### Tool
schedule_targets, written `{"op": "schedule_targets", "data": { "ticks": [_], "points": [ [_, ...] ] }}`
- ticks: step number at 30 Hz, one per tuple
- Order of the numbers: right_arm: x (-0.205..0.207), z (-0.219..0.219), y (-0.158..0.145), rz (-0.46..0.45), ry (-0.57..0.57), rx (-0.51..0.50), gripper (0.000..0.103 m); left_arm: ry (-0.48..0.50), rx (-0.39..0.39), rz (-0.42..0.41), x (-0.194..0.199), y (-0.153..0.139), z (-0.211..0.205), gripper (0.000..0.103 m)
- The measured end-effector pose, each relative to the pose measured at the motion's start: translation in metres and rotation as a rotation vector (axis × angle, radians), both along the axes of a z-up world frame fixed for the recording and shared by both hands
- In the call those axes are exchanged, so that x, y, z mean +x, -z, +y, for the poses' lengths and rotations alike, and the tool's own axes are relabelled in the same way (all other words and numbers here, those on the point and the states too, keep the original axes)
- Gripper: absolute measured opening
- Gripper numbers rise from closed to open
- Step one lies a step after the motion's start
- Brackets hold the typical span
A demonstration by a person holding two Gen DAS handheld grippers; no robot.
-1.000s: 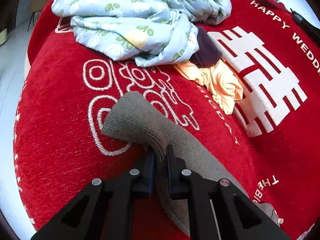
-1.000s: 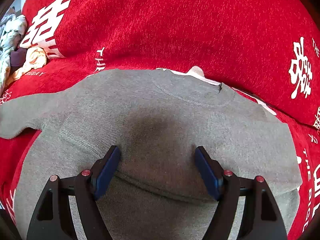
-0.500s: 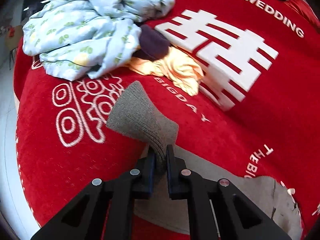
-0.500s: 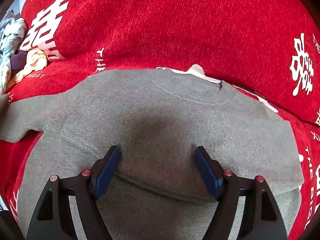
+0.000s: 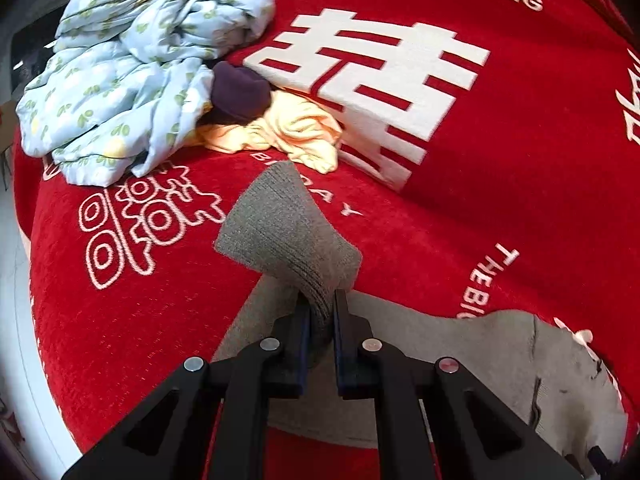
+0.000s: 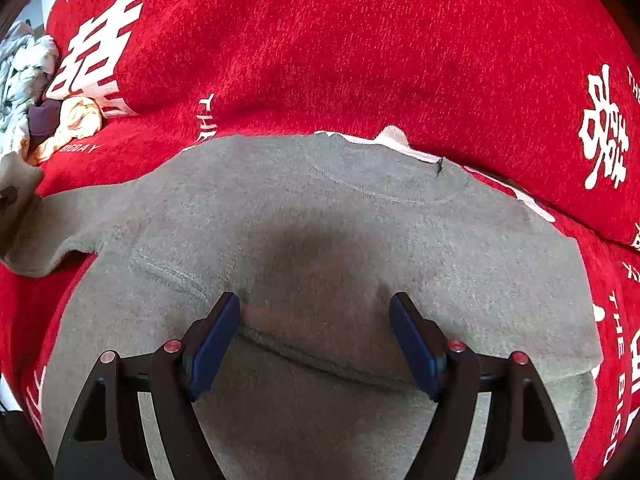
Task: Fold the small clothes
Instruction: 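Carry the held sleeve across the sweater body toward the right tool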
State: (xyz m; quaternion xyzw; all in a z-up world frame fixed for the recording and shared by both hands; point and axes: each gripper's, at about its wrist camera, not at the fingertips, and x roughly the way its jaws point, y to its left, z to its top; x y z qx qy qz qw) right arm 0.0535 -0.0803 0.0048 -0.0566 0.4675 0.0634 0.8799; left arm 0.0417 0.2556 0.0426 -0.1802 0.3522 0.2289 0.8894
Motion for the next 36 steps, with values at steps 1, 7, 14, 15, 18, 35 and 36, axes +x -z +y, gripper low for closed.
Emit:
{"op": "schedule_targets", "data": {
  "ticks": [1,7,14,15,18,35,36],
  "points": [
    [0.000,-0.001,0.000,0.001,-0.001,0.000,0.080,0.005,0.000,0.002,0.001,0.000,-0.003,0.011],
    [-0.001,-0.006,-0.003,0.011,-0.011,-0.006,0.080,0.042,0.003,0.029,0.007,0.002,-0.028,0.011],
    [-0.004,-0.018,-0.005,0.006,-0.005,-0.022,0.080,0.112,0.018,0.052,0.014,0.003,-0.069,0.011],
    [-0.004,-0.022,-0.006,0.007,-0.001,-0.021,0.080,0.120,0.021,0.053,0.015,0.002,-0.074,0.011],
    [-0.004,-0.029,-0.007,0.008,0.010,-0.017,0.080,0.146,0.032,0.060,0.019,0.000,-0.092,0.011],
    [-0.005,-0.078,-0.018,0.002,0.078,0.009,0.080,0.298,0.107,0.062,0.027,-0.017,-0.190,0.011],
    [-0.006,-0.082,-0.019,-0.001,0.084,0.011,0.080,0.307,0.111,0.062,0.027,-0.018,-0.195,0.011]
  ]
}}
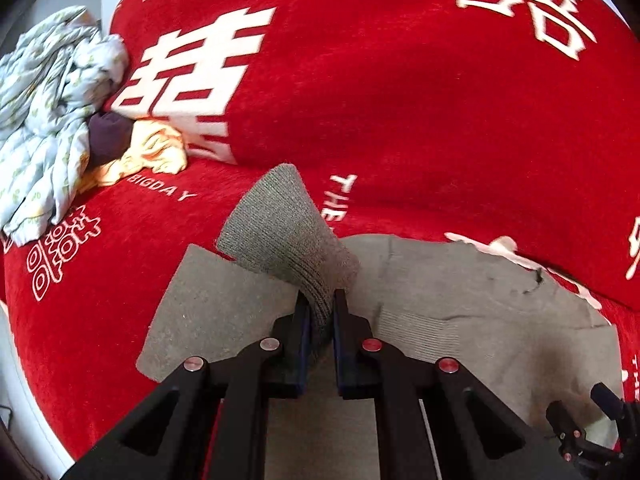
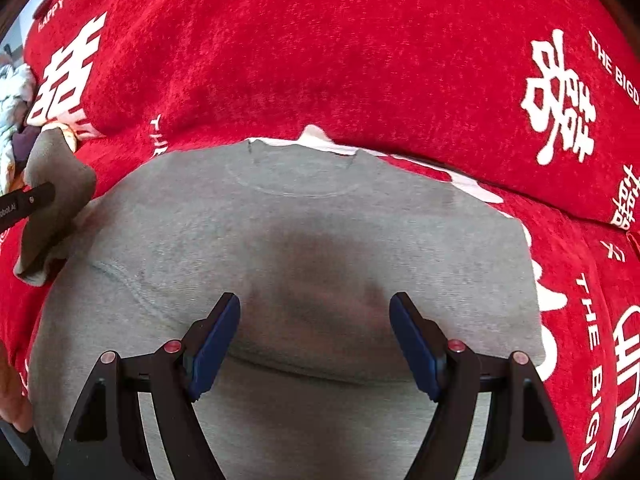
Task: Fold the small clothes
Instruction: 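Carry the held sleeve across the sweater body toward the right tool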
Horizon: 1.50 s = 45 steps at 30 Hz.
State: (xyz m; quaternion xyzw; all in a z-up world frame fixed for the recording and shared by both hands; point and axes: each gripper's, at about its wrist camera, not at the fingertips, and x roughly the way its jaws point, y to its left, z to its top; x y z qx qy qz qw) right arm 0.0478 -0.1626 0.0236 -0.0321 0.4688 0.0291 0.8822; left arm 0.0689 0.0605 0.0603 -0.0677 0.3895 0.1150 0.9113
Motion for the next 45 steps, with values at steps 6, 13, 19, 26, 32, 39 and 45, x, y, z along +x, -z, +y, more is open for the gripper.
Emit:
{"op": "schedule_targets", "data": {
  "ticks": [6,13,19,26,32,39,45],
  "points": [
    [-0.003,-0.022,-0.001,-0.003,0.038,-0.003,0.080,0.057,0.032,0.002,-0.002,-0.001,-0.032,0.011],
    [-0.006,-0.048,-0.002,-0.005,0.083,0.000,0.080,0.107,0.065,0.008,-0.004,0.000,-0.067,0.011],
    [-0.009,-0.075,-0.007,-0.015,0.125,0.020,0.080,0.150,0.091,0.005,-0.004,-0.006,-0.101,0.011],
    [-0.011,-0.105,-0.013,-0.017,0.167,0.045,0.080,0.218,0.100,0.000,-0.006,-0.007,-0.145,0.011],
    [-0.015,-0.122,-0.016,-0.019,0.191,0.054,0.080,0.228,0.108,0.015,-0.005,-0.003,-0.160,0.011],
    [-0.016,-0.131,-0.020,-0.026,0.206,0.079,0.080,0.257,0.127,-0.025,-0.009,-0.021,-0.171,0.011],
    [-0.020,-0.137,-0.022,-0.041,0.209,0.082,0.080,0.319,0.110,-0.061,-0.016,-0.040,-0.191,0.011]
  ]
}}
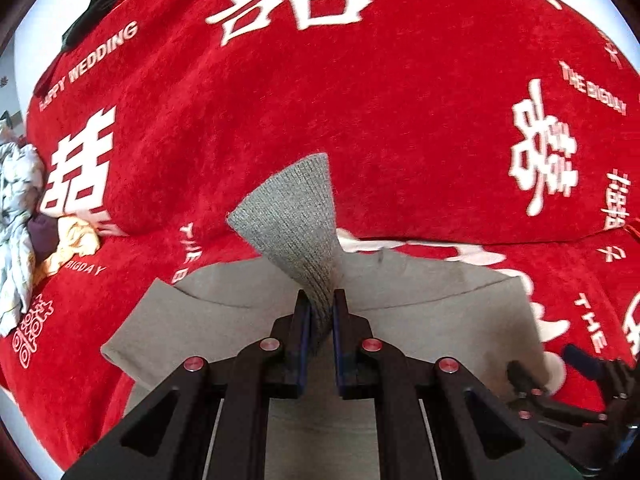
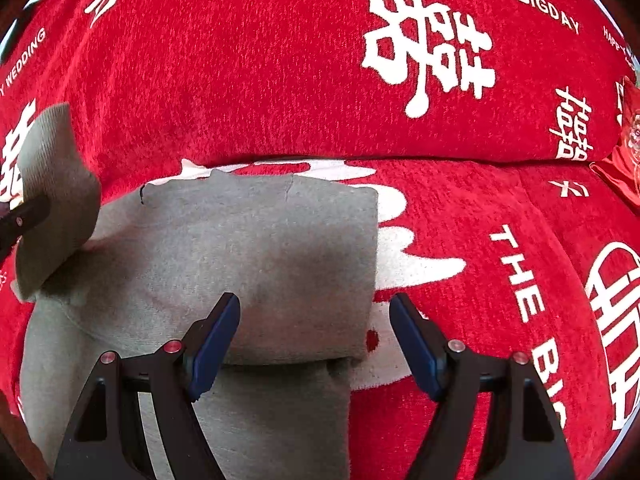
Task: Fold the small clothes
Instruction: 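Carry the held sleeve across the sweater body toward the right tool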
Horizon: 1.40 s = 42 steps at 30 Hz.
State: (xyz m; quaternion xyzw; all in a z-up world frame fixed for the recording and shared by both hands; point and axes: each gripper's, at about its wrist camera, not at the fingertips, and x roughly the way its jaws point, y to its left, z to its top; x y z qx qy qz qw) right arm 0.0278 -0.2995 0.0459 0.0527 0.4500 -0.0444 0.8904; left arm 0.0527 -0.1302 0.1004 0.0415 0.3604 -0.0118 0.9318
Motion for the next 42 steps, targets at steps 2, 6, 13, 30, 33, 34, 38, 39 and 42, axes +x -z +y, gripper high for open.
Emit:
{"op": "schedule_targets", "data": {
  "ticks": [2,6,13,30,33,34,38,39,42],
  "points": [
    [-0.001,-0.004,0.000,0.000,0.005,0.001,0.080,0.031,-0.009,0.006,-0.004,0.000,-0.010,0.011],
    [-0.004,-0.011,0.001,0.002,0.015,0.006,0.080,0.063,0.009,0.013,-0.009,0.005,-0.029,0.011],
    [-0.009,-0.021,-0.001,-0.008,0.032,0.015,0.080,0.096,0.005,0.034,-0.011,0.008,-0.048,0.011],
    [-0.021,-0.044,-0.009,-0.036,0.063,0.004,0.080,0.155,0.026,0.144,-0.018,0.046,-0.074,0.011],
    [-0.023,-0.047,-0.009,-0.037,0.069,0.009,0.080,0.160,0.029,0.149,-0.018,0.050,-0.075,0.011],
    [-0.023,-0.048,-0.008,-0.036,0.070,0.010,0.080,0.160,0.030,0.153,-0.017,0.052,-0.076,0.011],
    [-0.025,-0.049,-0.007,-0.036,0.067,0.009,0.080,0.155,0.013,0.185,-0.012,0.060,-0.076,0.011],
    [-0.025,-0.050,-0.007,-0.036,0.066,0.008,0.080,0.151,0.008,0.195,-0.010,0.062,-0.077,0.011],
    [-0.026,-0.051,-0.006,-0.036,0.066,0.012,0.080,0.148,0.015,0.204,-0.008,0.065,-0.081,0.011]
  ]
}}
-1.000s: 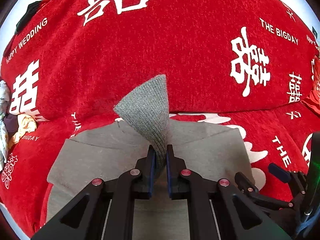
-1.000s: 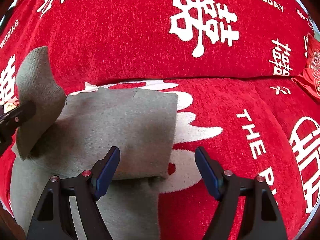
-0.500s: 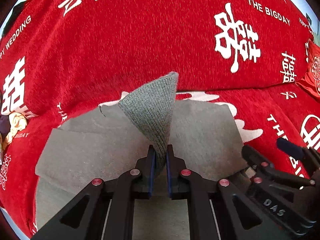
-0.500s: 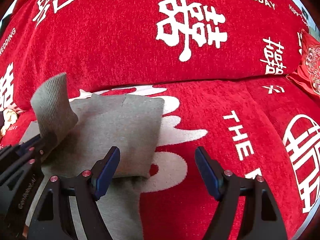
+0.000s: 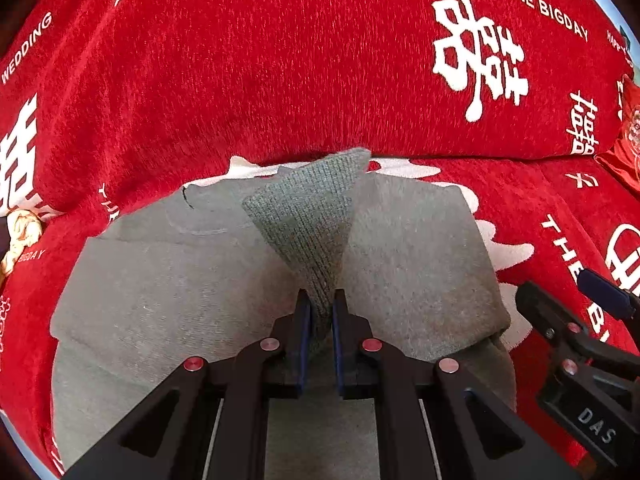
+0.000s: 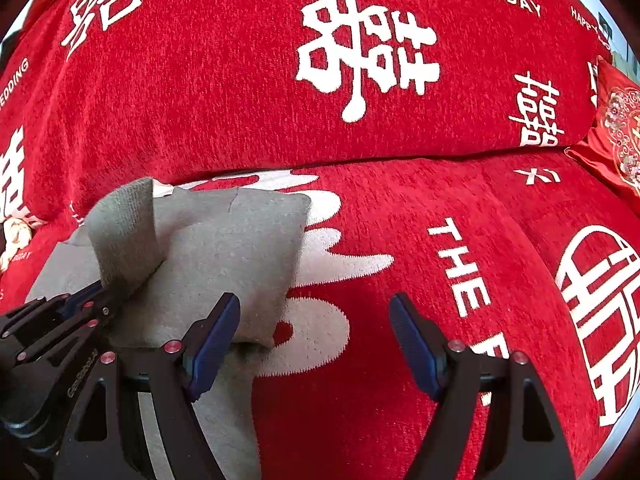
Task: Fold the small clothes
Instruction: 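Carry the held sleeve across the sweater body toward the right tool, then lay the sleeve down and open the left tool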
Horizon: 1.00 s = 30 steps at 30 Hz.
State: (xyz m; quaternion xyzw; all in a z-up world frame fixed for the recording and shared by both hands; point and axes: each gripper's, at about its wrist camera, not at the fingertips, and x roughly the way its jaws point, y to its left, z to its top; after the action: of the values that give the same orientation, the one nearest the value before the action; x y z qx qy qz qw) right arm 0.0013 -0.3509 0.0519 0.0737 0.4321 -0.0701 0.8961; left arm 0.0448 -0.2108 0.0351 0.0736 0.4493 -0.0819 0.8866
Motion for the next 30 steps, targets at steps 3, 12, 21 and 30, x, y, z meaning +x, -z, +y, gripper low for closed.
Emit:
{"op": "schedule_targets", "data": {
  "ticks": [3,12,21,30],
  "points": [
    [-0.002,-0.003,0.002,0.002,0.002,0.002,0.080,0.006,0.011,0.001,-0.001,0.002,-0.003,0.011],
    [-0.004,-0.007,0.010,0.012,0.003,0.011,0.080,0.004,0.011,0.029,0.002,0.010,-0.005,0.011],
    [-0.004,-0.009,0.013,0.021,0.006,0.019,0.080,0.000,-0.009,0.057,0.006,0.016,-0.003,0.011],
    [-0.005,-0.008,0.019,0.024,0.003,0.023,0.080,0.002,-0.031,0.072,0.009,0.020,-0.001,0.011]
  ]
}}
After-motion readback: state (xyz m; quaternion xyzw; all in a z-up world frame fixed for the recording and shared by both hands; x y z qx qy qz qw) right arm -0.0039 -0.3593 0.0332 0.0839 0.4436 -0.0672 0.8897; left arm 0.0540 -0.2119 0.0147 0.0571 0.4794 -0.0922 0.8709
